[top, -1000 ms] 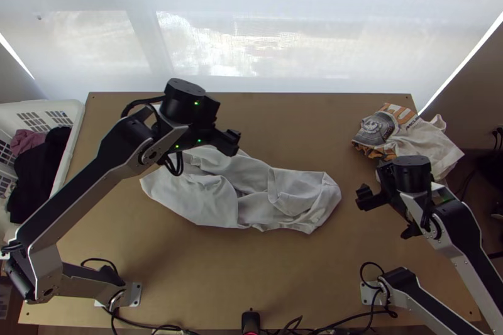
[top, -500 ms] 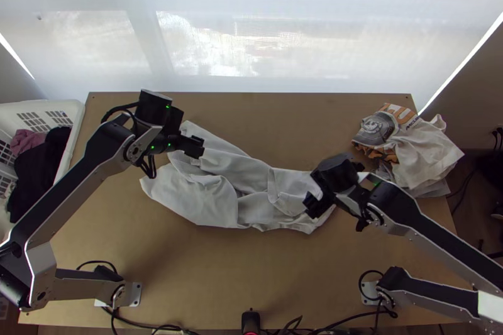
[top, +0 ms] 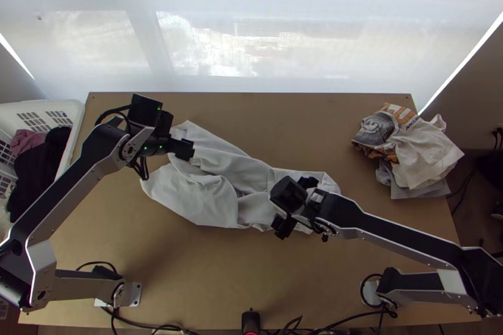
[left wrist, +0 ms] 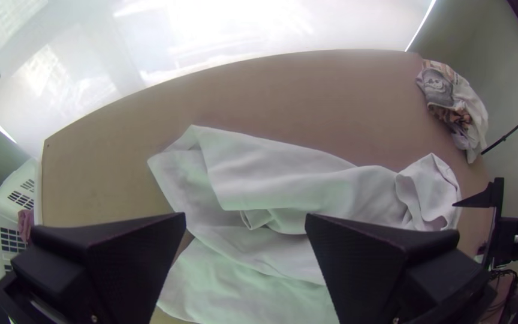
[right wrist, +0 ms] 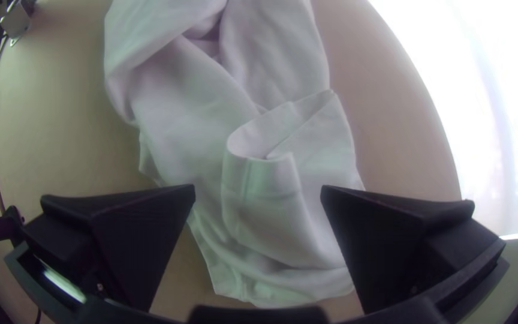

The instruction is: Fold the t-shirt

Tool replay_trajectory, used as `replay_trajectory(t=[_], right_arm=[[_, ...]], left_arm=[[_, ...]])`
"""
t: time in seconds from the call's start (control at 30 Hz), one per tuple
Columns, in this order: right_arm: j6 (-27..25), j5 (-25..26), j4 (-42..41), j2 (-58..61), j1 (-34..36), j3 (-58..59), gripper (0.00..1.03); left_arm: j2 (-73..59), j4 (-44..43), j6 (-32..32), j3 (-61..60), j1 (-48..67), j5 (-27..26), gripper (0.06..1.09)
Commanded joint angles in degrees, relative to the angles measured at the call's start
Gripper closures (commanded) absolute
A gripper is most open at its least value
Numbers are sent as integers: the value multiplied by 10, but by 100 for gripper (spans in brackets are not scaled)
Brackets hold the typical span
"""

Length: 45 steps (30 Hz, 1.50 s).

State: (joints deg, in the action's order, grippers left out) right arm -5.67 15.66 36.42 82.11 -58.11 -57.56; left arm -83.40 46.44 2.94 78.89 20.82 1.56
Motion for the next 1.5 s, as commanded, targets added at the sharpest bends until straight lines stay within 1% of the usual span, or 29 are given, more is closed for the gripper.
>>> replay_trajectory(t=[0.0,0.1,0.13,0.2,0.23,0.4,0.47,0.57,0.67,0.7,0.8,1.07,1.2,1.27,1.33,1.4,1.47], right_arm=[[0,-1,-43,60,-17,5,6],[-1,-1,-56,77,-9,4,13],[-1,-1,-59,83,-4,5,13],[-1,-1,-71,91,3,12,20],[-2,-1,-78,93,5,16,26],[-11,0,-93,88,20,24,70],[-14,0,-95,81,26,25,73],[-24,0,-95,72,36,23,85],[-49,-1,-95,53,41,21,98],[-59,-1,-94,46,42,21,100],[-85,0,-90,27,44,25,100],[-94,0,-89,1,78,0,100],[-103,0,-89,-6,95,-12,100],[-109,0,-89,-11,100,-14,100],[-113,0,-88,-12,107,-14,100],[-115,0,-89,-14,113,-15,100],[-115,0,-89,-15,117,-16,100]], left_arm=[[2,1,-4,-16,-22,0,11],[4,1,-10,-23,-31,-1,11],[5,1,-13,-23,-34,-1,11],[5,1,-14,-25,-39,-1,11],[5,1,-15,-25,-41,-1,11],[3,-1,-17,-26,-45,-1,11],[2,-2,-18,-26,-45,-1,11],[-2,-6,-18,-27,-44,-1,11],[-5,-11,-17,-33,-42,-1,11],[-5,-12,-17,-36,-41,-1,12],[-13,-11,-14,-44,-37,-1,12],[-23,10,-14,-43,-26,-9,12],[-26,38,-12,-33,-24,-25,12],[-34,65,-12,-23,-21,-34,12],[-40,90,-14,-13,-17,-56,12],[-45,101,-14,-12,-10,-75,12],[-54,102,-15,-12,-3,-76,12]])
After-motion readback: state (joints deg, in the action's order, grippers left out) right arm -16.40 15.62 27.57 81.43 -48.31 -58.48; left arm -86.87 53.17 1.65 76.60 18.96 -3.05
